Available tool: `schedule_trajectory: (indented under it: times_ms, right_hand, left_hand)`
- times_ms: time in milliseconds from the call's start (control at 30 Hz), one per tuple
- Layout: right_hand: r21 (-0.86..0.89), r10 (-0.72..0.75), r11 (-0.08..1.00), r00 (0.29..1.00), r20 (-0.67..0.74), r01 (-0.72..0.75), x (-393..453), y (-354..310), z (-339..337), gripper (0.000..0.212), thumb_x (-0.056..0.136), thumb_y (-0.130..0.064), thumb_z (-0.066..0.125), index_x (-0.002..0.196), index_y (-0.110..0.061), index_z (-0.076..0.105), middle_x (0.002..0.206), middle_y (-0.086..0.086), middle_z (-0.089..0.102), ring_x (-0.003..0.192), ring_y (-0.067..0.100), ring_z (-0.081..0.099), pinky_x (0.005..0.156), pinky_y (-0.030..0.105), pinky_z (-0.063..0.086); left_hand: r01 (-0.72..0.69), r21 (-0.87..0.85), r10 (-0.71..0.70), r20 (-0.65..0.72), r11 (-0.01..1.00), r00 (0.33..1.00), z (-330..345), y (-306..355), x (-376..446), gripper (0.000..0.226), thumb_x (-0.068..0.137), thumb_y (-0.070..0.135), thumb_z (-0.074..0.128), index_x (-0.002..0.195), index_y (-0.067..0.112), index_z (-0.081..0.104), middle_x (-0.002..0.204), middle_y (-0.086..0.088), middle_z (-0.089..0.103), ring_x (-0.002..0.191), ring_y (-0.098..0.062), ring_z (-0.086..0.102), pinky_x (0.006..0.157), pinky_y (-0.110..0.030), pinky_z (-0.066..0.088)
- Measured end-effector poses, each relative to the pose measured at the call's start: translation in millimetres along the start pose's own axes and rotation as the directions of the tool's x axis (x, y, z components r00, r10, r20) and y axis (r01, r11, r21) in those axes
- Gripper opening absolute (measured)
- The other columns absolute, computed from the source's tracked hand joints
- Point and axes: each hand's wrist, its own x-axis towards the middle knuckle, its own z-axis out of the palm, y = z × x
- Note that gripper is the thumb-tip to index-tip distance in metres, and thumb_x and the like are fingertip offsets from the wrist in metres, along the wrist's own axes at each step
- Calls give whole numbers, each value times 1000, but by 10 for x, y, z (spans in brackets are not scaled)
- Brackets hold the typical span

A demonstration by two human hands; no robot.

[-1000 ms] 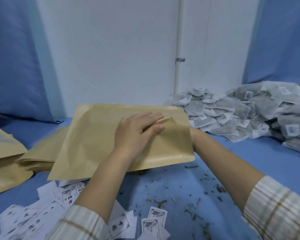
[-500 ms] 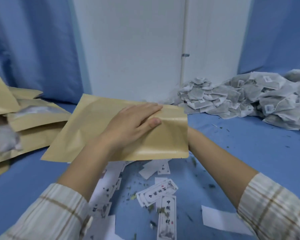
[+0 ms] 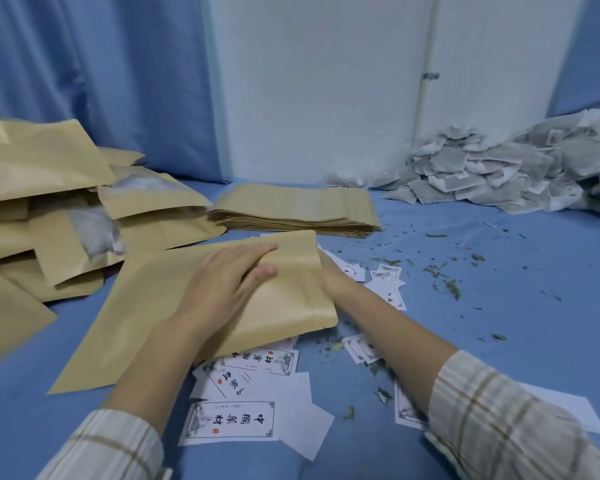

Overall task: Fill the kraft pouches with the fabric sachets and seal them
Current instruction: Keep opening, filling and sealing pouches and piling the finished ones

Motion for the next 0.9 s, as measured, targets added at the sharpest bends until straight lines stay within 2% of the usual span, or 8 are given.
schedule_trajectory:
  times_ms: [100,167,233,300,467,633,767,900]
  right_hand:
    - [-404,-228,901,965,-130,158,-32,104,-305,18,90,-7,53,101,-10,67,98,6,68,89,20,61,83,34,51]
    - [-572,-296,804,943,-153,160,-67,170,-582,23,90,-11,54,109,-14,67,109,2,67,95,15,59,92,32,47]
    - [-804,-234,585,971,-43,105,-63,243,-801,39,91,-27,55,129,-19,54,133,0,53,119,16,46,105,32,33]
    - [-900,-122,422,991,62,108,-33,323,-911,52,92,-40,51,140,-23,41,144,-1,41,133,20,32,111,40,24]
    - [-940,-265,300,961,83,165,-9,301,-967,47,85,-49,59,116,-13,61,113,5,61,111,20,47,91,31,39]
    - [-874,-394,442,919,15,203,-145,268,-1126,43,79,-45,67,112,-19,58,108,-4,56,99,10,47,80,21,35]
    - [-840,-410,501,912,-19,208,-248,247,-1219,34,77,-40,69,104,-21,58,99,-9,53,90,9,49,73,20,34]
    - [-675,-392,709,910,-137,204,-348,165,-1257,31,72,-35,77,99,-29,61,95,-3,63,81,9,58,71,14,44]
  left_hand:
    - [20,-21,-21,-54,1000,998,49,-71,46,58,84,56,32,131,30,54,131,9,58,125,-14,47,99,-29,31]
    - [22,-24,-24,-71,999,997,74,-107,59,59,84,58,30,131,31,54,132,9,57,126,-14,46,98,-29,29]
    - [17,-21,-19,-76,1000,997,99,-125,62,59,84,59,30,131,32,54,133,12,56,128,-12,45,100,-28,28]
    - [19,-20,-20,-78,1000,997,118,-138,66,58,87,62,29,132,33,53,133,13,55,127,-11,45,102,-29,28]
    - [13,-15,-14,-81,1000,997,133,-141,52,54,90,62,30,131,35,53,133,15,55,126,-10,46,104,-30,28]
    - [14,-21,-16,-83,1000,996,145,-137,38,55,87,59,30,131,36,53,132,17,55,125,-8,46,102,-27,27]
    - [12,-19,-14,-91,1000,996,154,-147,34,51,91,59,32,130,35,54,131,16,56,124,-10,47,100,-28,28]
    - [13,-25,-15,-97,1000,995,158,-141,30,51,89,57,33,129,35,55,130,14,57,122,-11,49,101,-31,30]
